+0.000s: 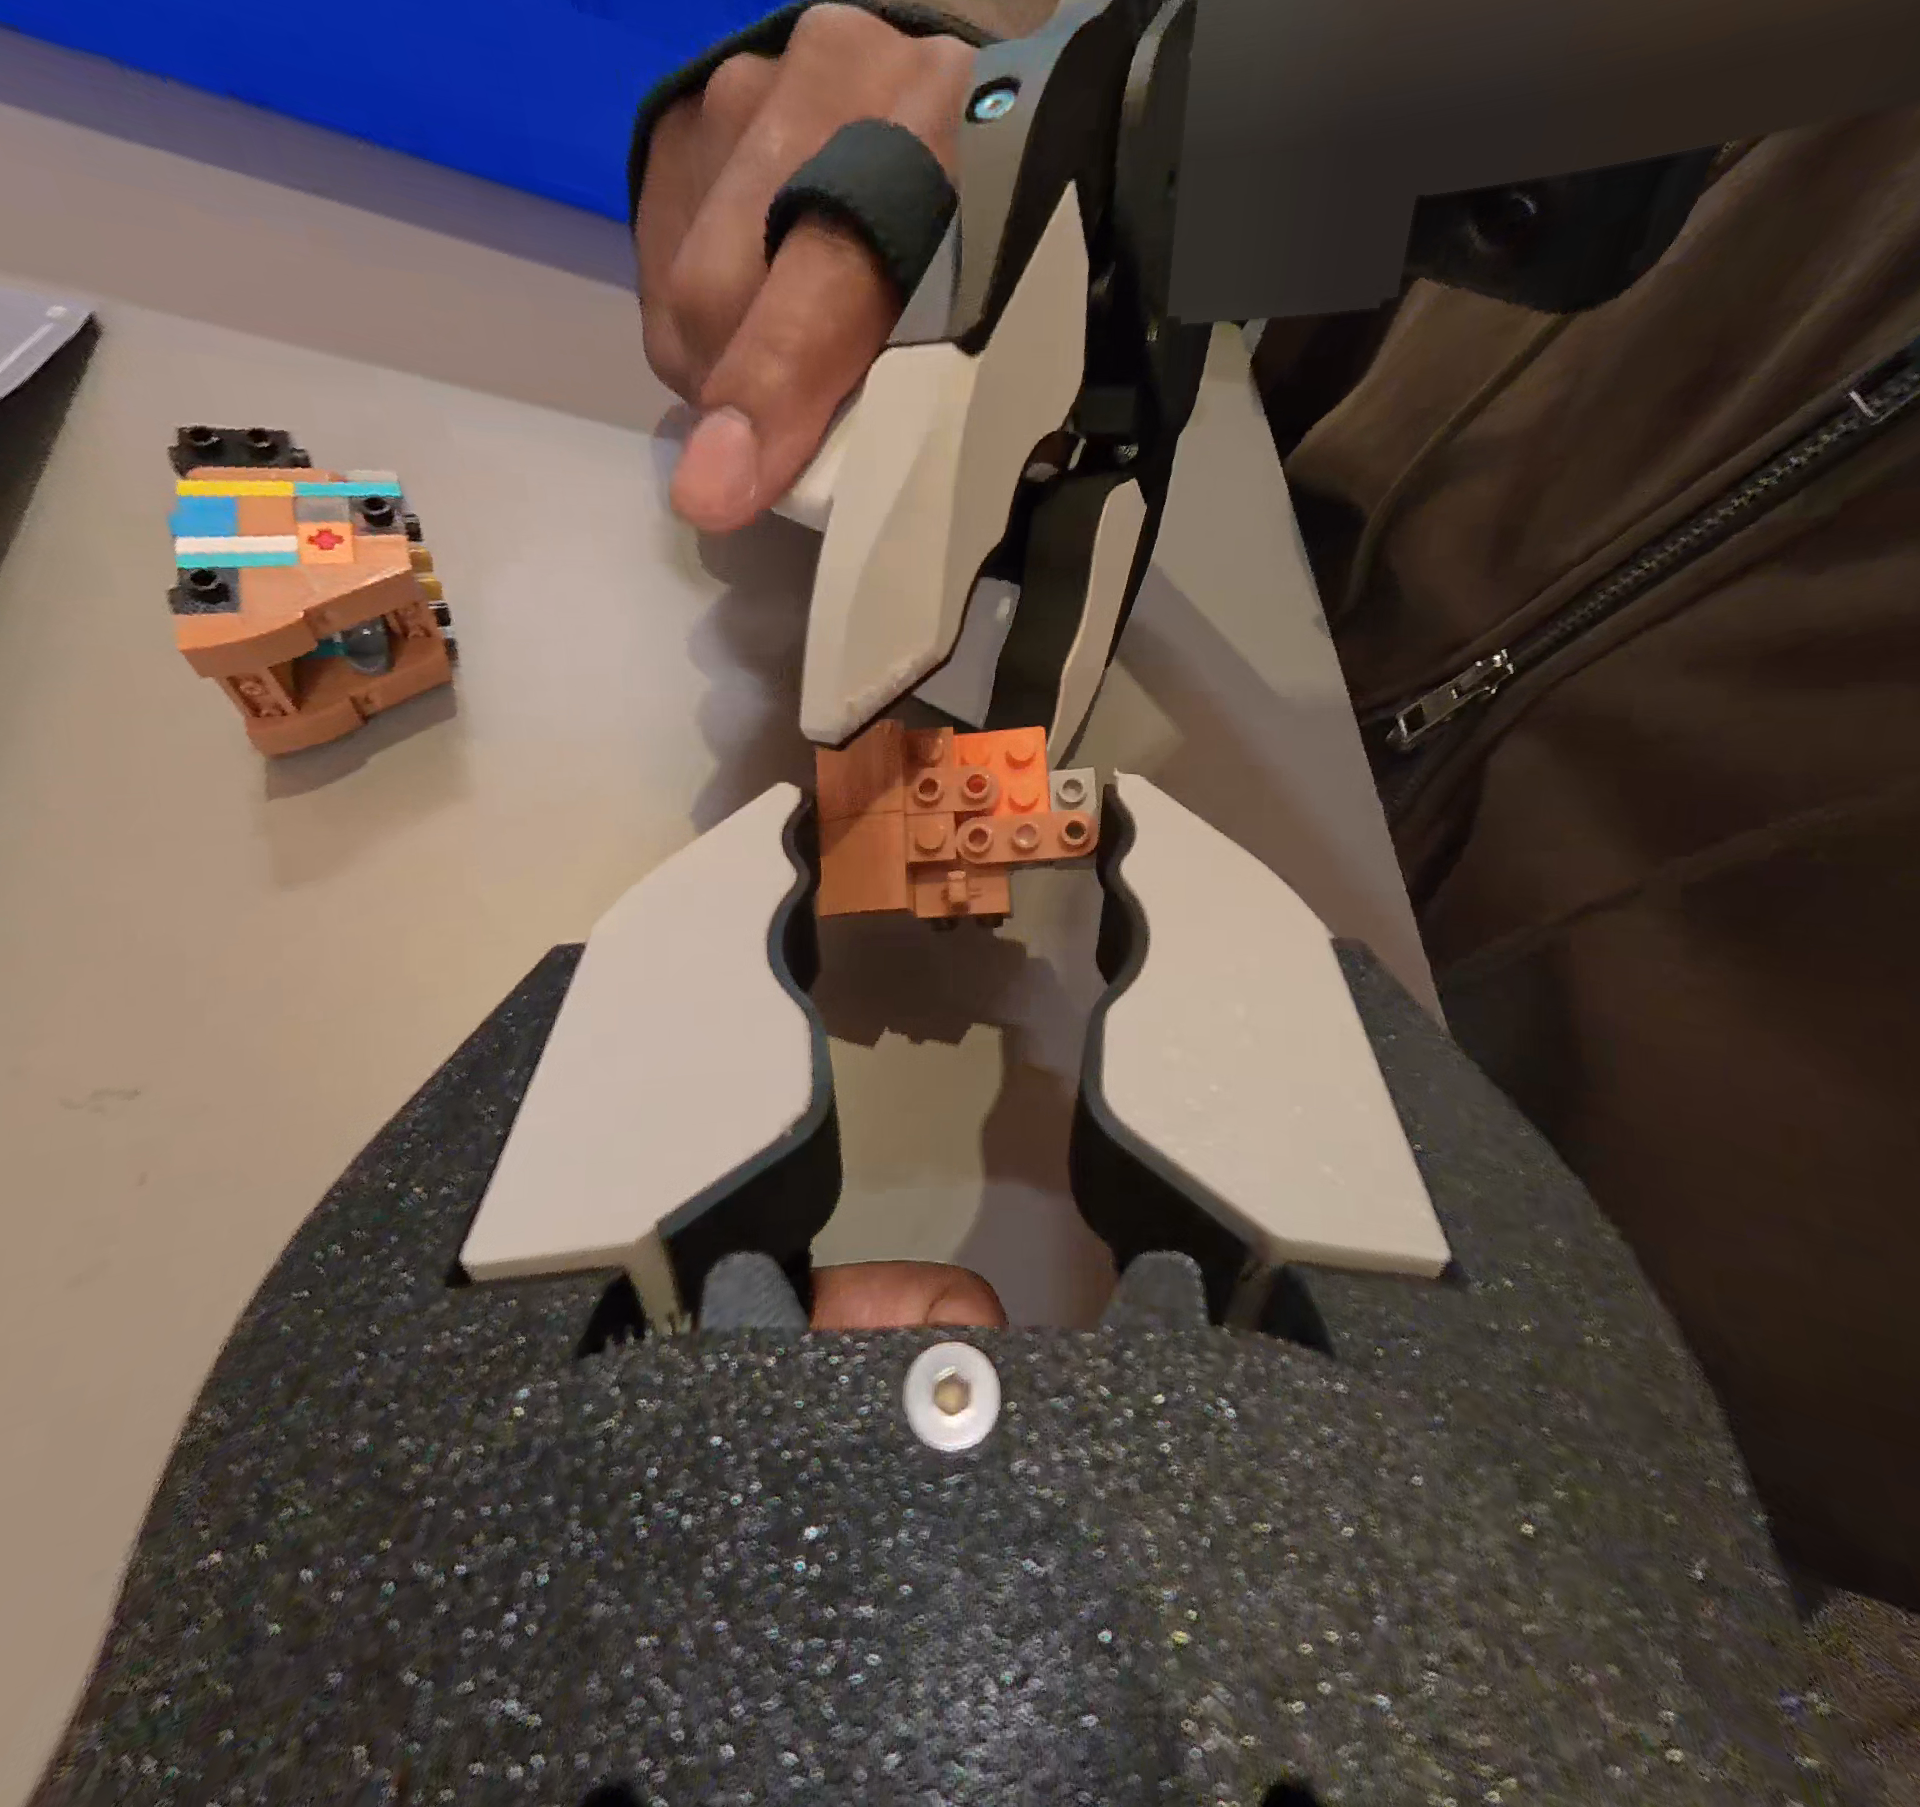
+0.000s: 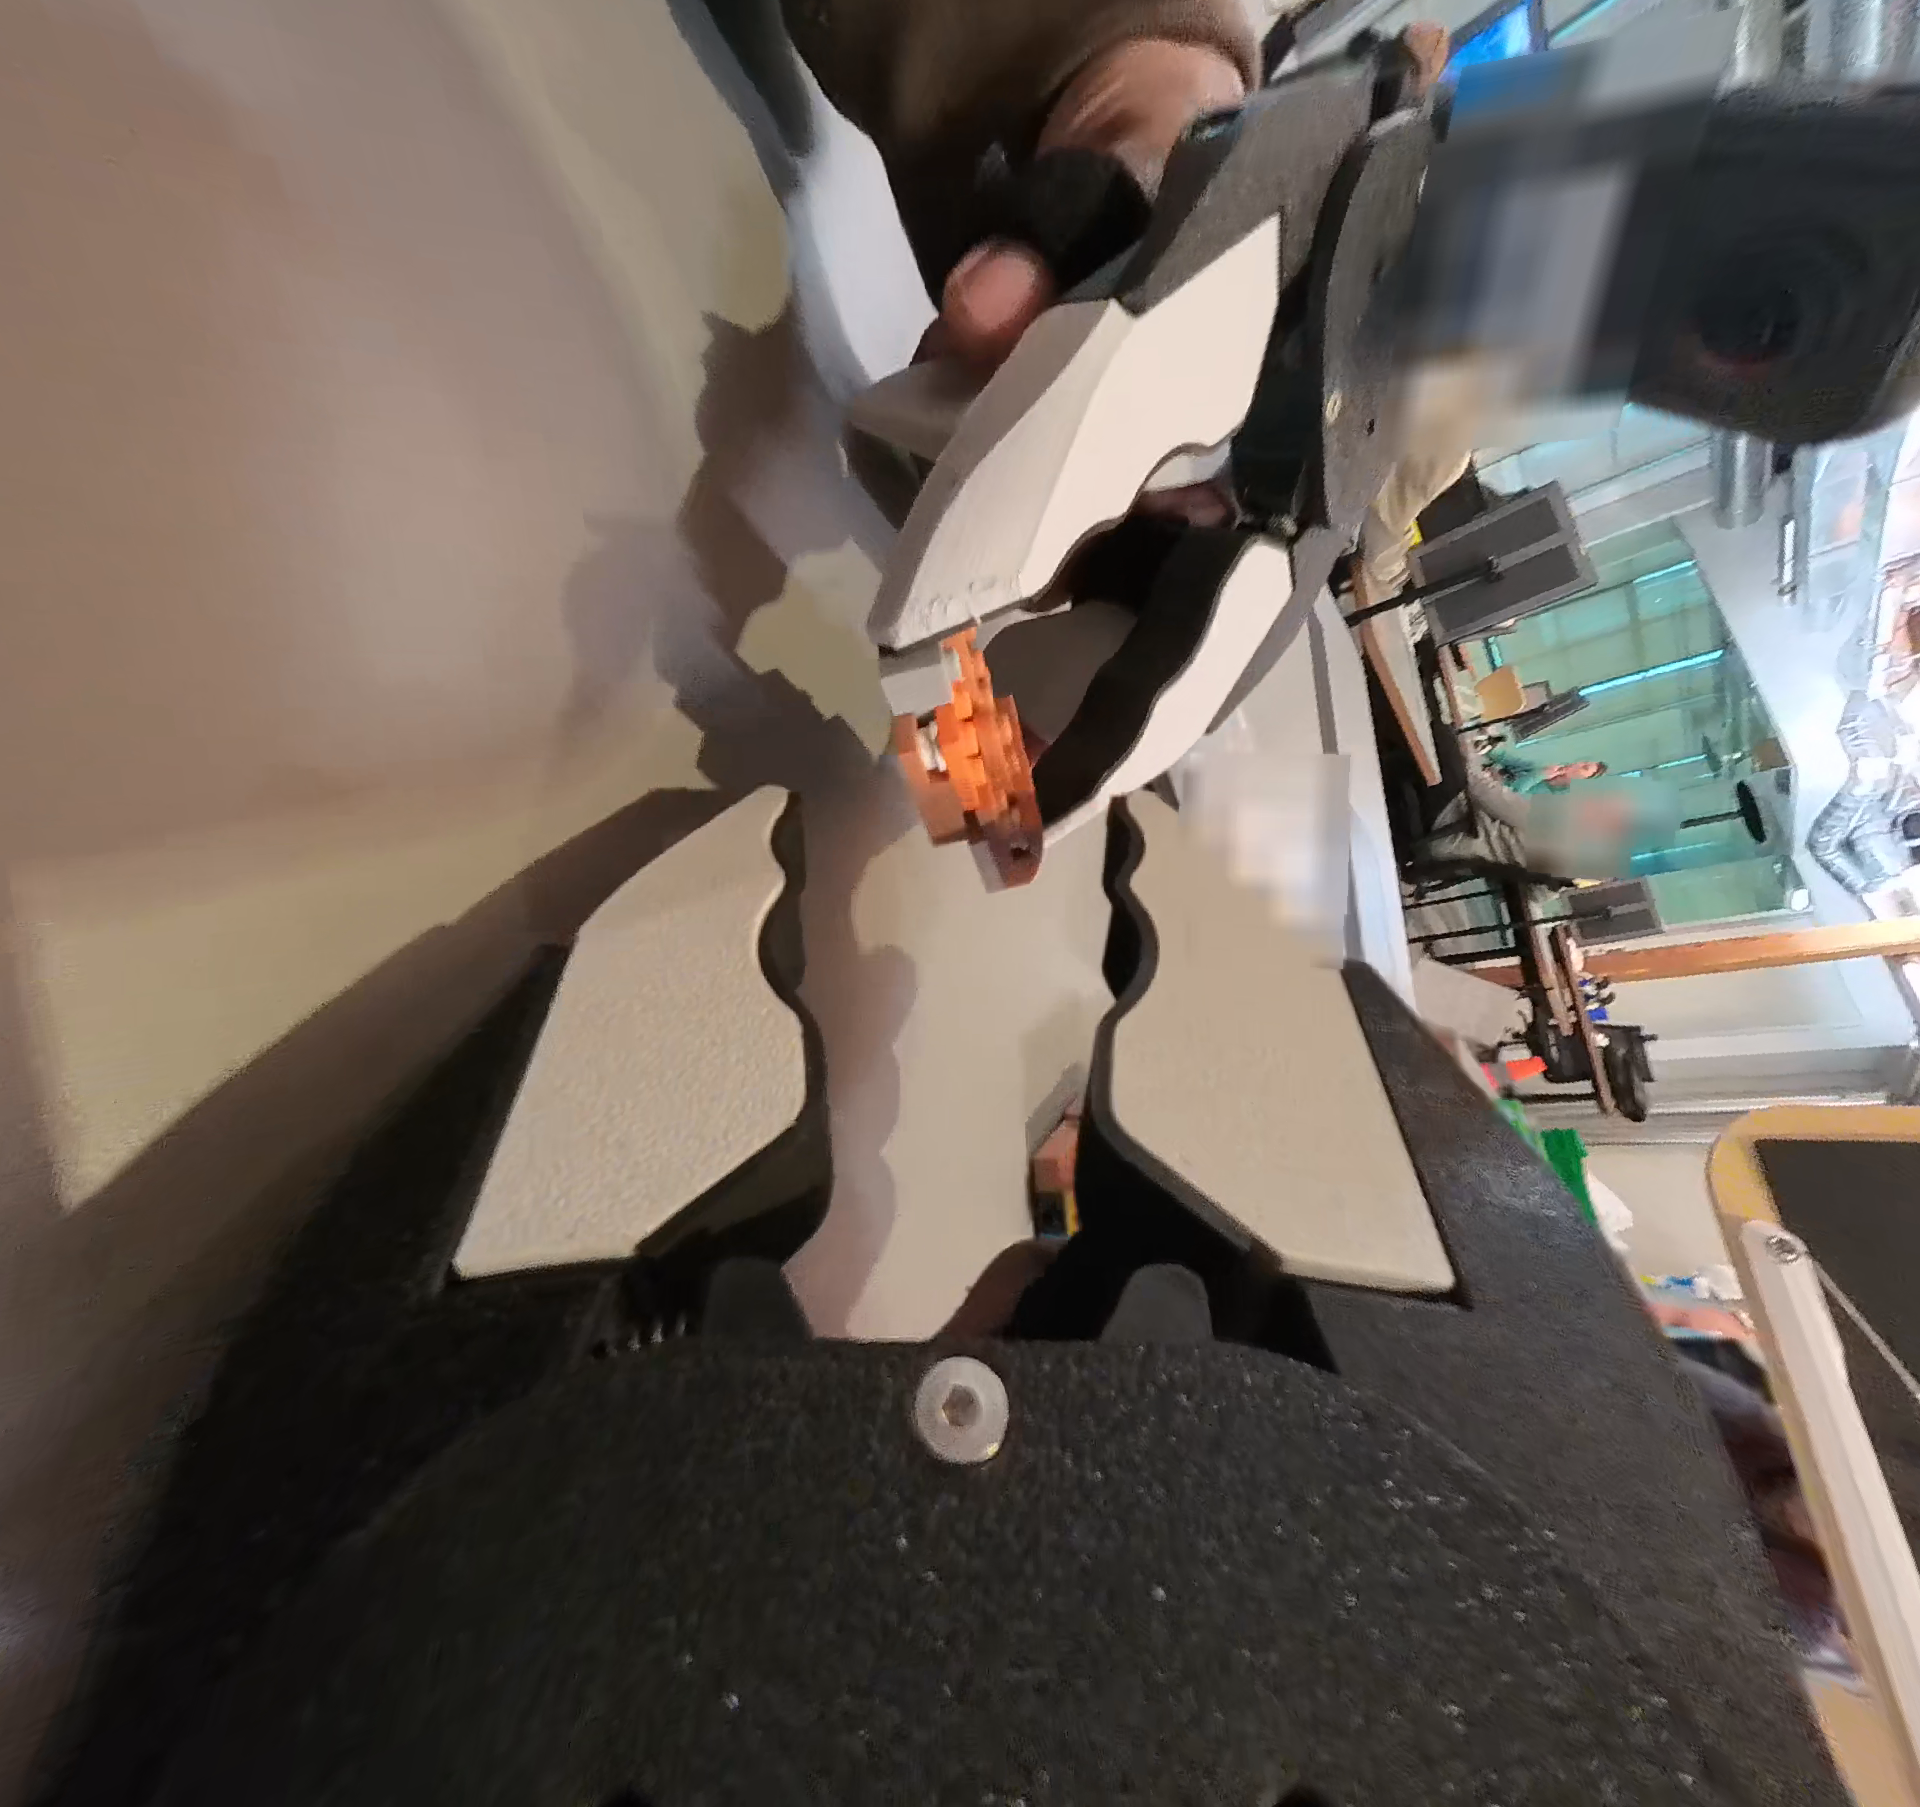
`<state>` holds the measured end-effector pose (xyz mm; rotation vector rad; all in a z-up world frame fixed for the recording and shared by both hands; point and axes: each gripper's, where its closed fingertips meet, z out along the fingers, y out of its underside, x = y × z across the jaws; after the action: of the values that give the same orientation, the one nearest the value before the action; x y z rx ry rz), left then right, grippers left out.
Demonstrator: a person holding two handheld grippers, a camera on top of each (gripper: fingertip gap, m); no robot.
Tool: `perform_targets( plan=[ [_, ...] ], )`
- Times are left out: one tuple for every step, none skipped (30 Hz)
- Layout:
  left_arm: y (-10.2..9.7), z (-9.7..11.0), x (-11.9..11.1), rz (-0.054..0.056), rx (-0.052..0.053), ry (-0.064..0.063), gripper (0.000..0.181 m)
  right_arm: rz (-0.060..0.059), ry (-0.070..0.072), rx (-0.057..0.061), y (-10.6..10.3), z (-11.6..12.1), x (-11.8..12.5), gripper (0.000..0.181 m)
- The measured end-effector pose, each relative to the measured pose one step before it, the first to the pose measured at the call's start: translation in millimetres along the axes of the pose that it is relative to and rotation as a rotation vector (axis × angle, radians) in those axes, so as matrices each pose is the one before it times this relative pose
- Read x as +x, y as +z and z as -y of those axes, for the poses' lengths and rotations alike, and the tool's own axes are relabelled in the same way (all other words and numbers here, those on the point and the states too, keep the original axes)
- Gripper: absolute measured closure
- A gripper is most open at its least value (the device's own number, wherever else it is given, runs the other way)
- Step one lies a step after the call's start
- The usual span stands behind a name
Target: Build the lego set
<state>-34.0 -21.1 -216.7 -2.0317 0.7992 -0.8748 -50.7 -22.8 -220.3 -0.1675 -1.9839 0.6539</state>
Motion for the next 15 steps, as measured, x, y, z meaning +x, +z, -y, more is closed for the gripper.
perform_targets(
  plan=[
    [1.21, 0.73, 1.35, -0.01, 0.0005, -0.0006, 0.129, -0.0089, -0.0134, 0.0114, -0.42, 2.72, 0.74, 0.126],
    [1.01, 1.35, 1.74, -0.0134, 0.0041, -0.0019, 0.129, -0.0085, -0.0119, 0.0097, -0.27, 2.43, 0.93, 0.126],
    [0.61, 2.05, 1.67, -0.0132, 0.0084, -0.003, 0.13, -0.0077, -0.0117, 0.0075, -0.25, 1.99, 0.88, 0.126],
    [0.46, 2.16, 1.71, -0.014, 0.0081, -0.0054, 0.13, -0.005, -0.0119, 0.0075, -0.26, 1.74, 0.48, 0.127],
    [0.33, 2.1, 1.8, -0.0144, 0.0074, -0.004, 0.13, -0.0036, -0.0106, 0.0059, -0.2, 1.37, 0.27, 0.128],
    [0.25, 2.15, 1.45, -0.0111, 0.0067, -0.0023, 0.13, -0.0021, -0.0093, 0.0006, 0.02, 0.29, -0.04, 0.131],
    [0.3, 1.81, 1.61, -0.0113, 0.0048, -0.0022, 0.129, 0.0002, -0.0083, -0.0012, 0.06, -0.12, -0.36, 0.133],
    [0.29, 1.5, 1.59, -0.0104, 0.0017, -0.0032, 0.129, -0.0004, -0.0075, -0.0014, -0.06, -0.37, -0.49, 0.136],
    [0.53, 1.18, 0.69, -0.0046, -0.0007, -0.0023, 0.129, -0.0016, -0.0073, -0.0014, -0.29, -0.23, -0.27, 0.14],
    [0.66, 0.4, 0.38, -0.0019, -0.0053, -0.0018, 0.13, -0.0033, -0.0078, 0.0006, -0.54, 0.04, -0.16, 0.145],
    [0.78, 0.03, 0.09, -0.0001, -0.0064, -0.0018, 0.13, -0.0049, -0.008, 0.0006, -0.54, 0.18, 0.12, 0.151],
    [0.62, 0.01, 0.33, -0.0023, -0.0051, -0.0027, 0.13, -0.0006, -0.0085, 0.0, -0.59, 0.09, -0.15, 0.154],
    [0.4, -0.23, 0.29, -0.0014, -0.006, -0.0021, 0.13, -0.0059, -0.0059, -0.0036, -0.51, -0.48, 0.51, 0.157],
    [0.53, -0.26, 0.18, 0.0005, -0.005, -0.0017, 0.129, -0.0066, -0.0028, -0.003, -0.47, -0.51, 1.03, 0.159],
    [0.55, 0.2, 0.43, -0.0014, -0.0018, -0.0025, 0.129, -0.0013, 0.0002, -0.0001, -0.5, -0.37, 0.51, 0.16]
  ],
)
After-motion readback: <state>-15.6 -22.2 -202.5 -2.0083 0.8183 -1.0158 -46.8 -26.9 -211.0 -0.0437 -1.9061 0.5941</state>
